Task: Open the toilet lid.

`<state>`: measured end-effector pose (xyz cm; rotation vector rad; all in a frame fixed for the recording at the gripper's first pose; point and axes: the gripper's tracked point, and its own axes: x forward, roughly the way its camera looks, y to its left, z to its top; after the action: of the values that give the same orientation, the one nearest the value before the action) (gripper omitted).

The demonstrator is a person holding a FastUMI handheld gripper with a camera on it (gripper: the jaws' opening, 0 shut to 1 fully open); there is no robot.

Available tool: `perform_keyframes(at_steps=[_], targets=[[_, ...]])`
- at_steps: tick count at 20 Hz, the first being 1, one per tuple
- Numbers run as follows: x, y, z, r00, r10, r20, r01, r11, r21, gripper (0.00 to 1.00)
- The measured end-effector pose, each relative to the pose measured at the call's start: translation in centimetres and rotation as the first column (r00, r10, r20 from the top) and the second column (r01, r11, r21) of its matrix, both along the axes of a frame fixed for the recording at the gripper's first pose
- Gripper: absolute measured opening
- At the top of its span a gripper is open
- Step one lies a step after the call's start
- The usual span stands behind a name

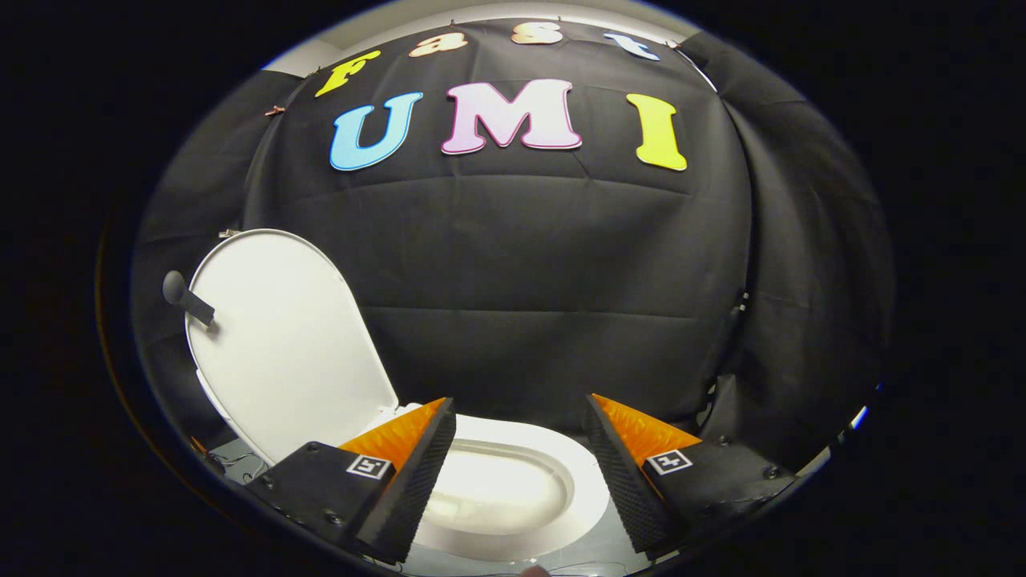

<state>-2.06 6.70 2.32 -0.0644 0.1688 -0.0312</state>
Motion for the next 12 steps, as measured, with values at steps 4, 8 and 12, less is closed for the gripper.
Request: perform_keyframes(at_steps=[4, 8, 12], targets=[[-0.6, -2.2, -1.5, 0.998, -0.013, 0.066, 0.013, 1.0, 0.011, 1.0], [-0.9, -3.6, -3.9, 0.995, -0.062, 0.073, 0.058, 0.997, 0.055, 0.99], [-0.6, -3.5, -3.7, 0.995, -0.059, 0.081, 0.056, 0.998, 0.039, 1.0]])
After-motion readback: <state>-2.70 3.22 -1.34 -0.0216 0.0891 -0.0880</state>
